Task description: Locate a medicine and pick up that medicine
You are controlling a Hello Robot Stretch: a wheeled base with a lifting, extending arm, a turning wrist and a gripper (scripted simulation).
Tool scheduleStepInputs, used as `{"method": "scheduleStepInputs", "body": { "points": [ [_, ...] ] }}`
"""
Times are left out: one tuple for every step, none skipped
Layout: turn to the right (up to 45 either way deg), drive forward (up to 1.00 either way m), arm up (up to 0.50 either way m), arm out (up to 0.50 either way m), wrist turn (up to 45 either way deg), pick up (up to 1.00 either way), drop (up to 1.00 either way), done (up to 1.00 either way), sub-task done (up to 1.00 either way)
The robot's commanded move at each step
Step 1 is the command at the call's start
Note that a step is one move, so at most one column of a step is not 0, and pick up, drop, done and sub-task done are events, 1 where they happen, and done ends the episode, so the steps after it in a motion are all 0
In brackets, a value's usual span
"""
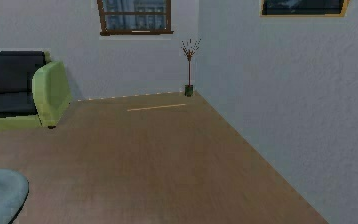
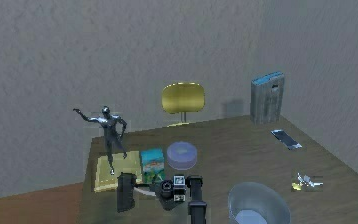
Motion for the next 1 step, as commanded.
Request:
{"method": "scheduleStepInputs", "body": {
  "points": [
    [0.0, 0.00, 0.00, 0.00, 0.0, 1.00, 0.00, 0.00, 0.00]
  ]
}}
